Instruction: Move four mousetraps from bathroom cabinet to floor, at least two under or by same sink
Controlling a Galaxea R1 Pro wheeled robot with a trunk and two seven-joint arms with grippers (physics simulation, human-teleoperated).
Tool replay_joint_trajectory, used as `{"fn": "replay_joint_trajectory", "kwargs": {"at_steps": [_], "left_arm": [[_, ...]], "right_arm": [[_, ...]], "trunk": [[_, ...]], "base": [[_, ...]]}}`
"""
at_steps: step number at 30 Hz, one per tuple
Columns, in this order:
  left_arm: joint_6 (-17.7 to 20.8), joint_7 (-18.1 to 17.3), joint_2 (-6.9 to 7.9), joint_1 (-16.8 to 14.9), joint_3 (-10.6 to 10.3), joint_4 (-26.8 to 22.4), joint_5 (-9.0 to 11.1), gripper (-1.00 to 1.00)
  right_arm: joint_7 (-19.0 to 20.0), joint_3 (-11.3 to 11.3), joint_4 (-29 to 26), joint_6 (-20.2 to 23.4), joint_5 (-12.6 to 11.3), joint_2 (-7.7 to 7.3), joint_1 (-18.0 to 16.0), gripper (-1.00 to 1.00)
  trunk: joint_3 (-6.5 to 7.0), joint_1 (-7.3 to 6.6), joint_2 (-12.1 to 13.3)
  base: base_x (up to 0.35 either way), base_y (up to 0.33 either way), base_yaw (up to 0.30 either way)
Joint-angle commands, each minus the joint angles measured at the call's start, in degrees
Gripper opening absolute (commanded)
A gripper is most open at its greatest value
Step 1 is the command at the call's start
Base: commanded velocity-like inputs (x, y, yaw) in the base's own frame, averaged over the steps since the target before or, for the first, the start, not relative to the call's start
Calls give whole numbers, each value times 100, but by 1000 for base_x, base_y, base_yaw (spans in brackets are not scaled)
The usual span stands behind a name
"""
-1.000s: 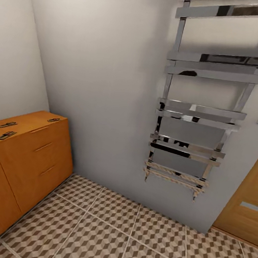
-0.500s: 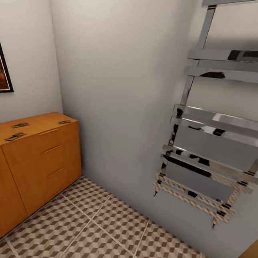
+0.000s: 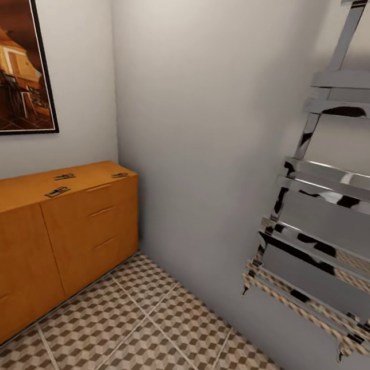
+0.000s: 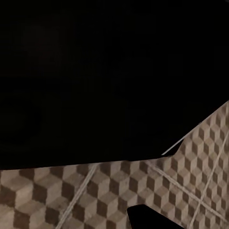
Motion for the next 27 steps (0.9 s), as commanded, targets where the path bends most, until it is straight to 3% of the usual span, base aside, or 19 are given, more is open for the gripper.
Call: {"fn": "replay_joint_trajectory", "kwargs": {"at_steps": [1,13,27], "left_arm": [[-8,-2,0,3,1,-8,3,100],[-8,-2,0,3,2,-2,3,100],[1,-2,0,3,-7,0,2,100]], "right_arm": [[-5,2,5,-19,-5,0,-3,100],[0,2,-2,-18,-4,-3,-3,100],[5,2,-2,-13,-7,-9,-3,100]], "trunk": [[-4,0,-2],[-4,0,-2],[-4,0,-2]], "base": [[1,-1,289],[30,0,258],[311,0,18]]}}
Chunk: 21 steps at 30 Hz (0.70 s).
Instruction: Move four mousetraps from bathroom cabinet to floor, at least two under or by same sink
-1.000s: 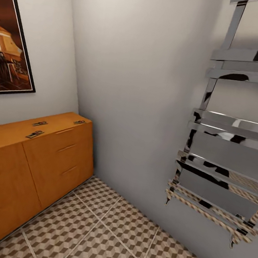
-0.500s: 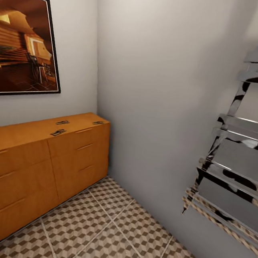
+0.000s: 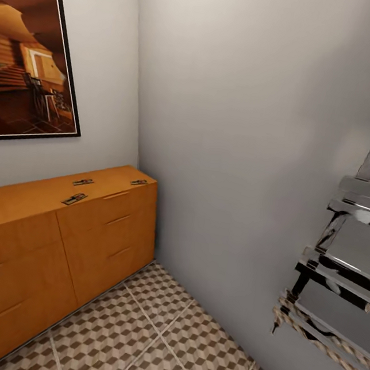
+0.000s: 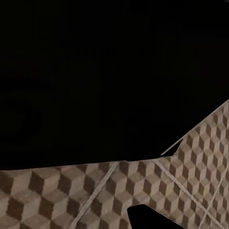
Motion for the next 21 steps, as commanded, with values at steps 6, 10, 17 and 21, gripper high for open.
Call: {"fn": "replay_joint_trajectory", "kwargs": {"at_steps": [6,10,17,21], "left_arm": [[-7,-2,0,3,2,-9,4,100],[-7,4,5,3,7,-9,4,100],[-7,7,15,3,14,-7,12,100],[26,54,50,-31,-8,-41,46,100]], "right_arm": [[3,9,29,-4,37,1,-3,100],[4,10,94,-11,49,-1,-3,100],[5,11,144,-14,55,7,-3,100],[38,48,117,28,89,-28,-36,100]], "trunk": [[-4,3,-2],[-4,3,-2],[-4,3,-2],[-4,3,-2]], "base": [[337,0,0],[337,0,0],[336,0,0],[252,0,0]]}}
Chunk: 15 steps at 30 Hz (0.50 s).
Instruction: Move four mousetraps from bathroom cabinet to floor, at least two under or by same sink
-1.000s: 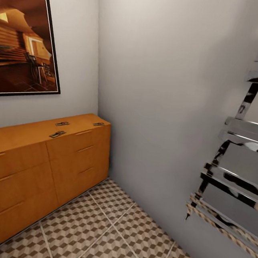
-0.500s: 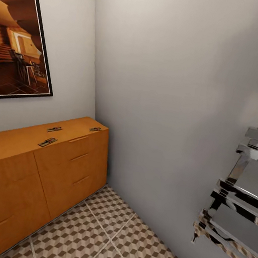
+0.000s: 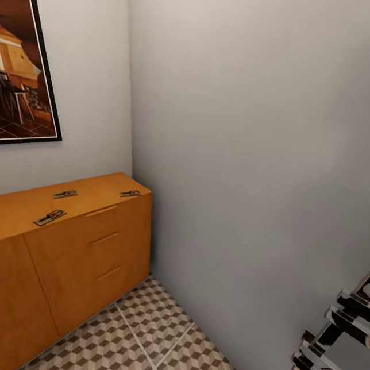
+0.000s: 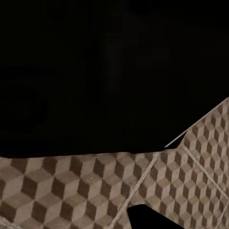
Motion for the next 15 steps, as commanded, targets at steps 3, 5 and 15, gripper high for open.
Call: {"fn": "replay_joint_trajectory", "kwargs": {"at_steps": [3,5,15], "left_arm": [[-102,101,-8,-95,-98,-108,-26,100],[-166,165,-8,-161,-163,-145,-28,100],[-487,-95,-106,169,90,-81,-348,100]], "right_arm": [[97,98,13,79,-76,-98,-101,100],[161,159,13,143,-76,-162,-166,100],[-163,-186,252,-117,-230,-384,47,100]], "trunk": [[-5,-1,-4],[-5,-1,-4],[-5,-1,-4]], "base": [[0,0,0],[0,0,0],[0,0,0]]}}
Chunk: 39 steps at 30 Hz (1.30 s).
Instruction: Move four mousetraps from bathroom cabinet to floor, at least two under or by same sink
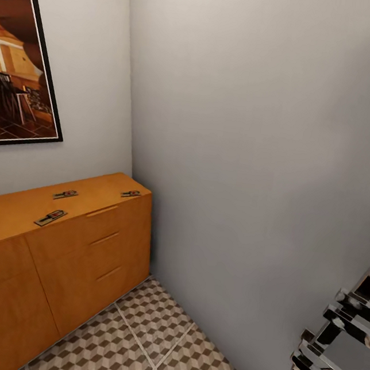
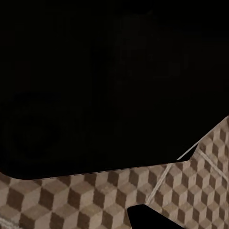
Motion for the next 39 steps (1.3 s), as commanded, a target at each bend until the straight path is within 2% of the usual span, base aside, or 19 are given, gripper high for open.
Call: {"fn": "replay_joint_trajectory", "kwargs": {"at_steps": [1,7,15,19,28,34,39], "left_arm": [[-41,-39,28,36,44,-42,-60,100],[-233,-100,115,230,87,-234,-252,100],[-491,-104,0,490,115,-443,-510,100],[-619,-104,-34,562,118,-570,-620,100],[-617,-106,-91,532,120,-860,-556,100],[-471,-111,-196,521,115,-1053,-542,100],[-314,-114,-324,516,106,-1213,-540,100]], "right_arm": [[-34,-44,-19,-54,-24,-33,-4,100],[-153,-242,-121,-221,-42,-79,-12,100],[-162,-261,-380,-101,-2,-76,-97,100],[-147,-144,-509,27,103,-70,-113,100],[64,155,-799,316,395,-71,-123,100],[256,352,-993,509,224,-72,-143,100],[417,515,-1155,669,64,-74,-297,100]], "trunk": [[-4,0,-2],[-4,0,-2],[-4,0,-2],[-4,0,-2],[-4,0,-2],[-4,0,-2],[-4,0,-2]], "base": [[0,0,0],[0,0,0],[0,0,0],[0,0,0],[0,0,0],[0,0,0],[0,0,0]]}}
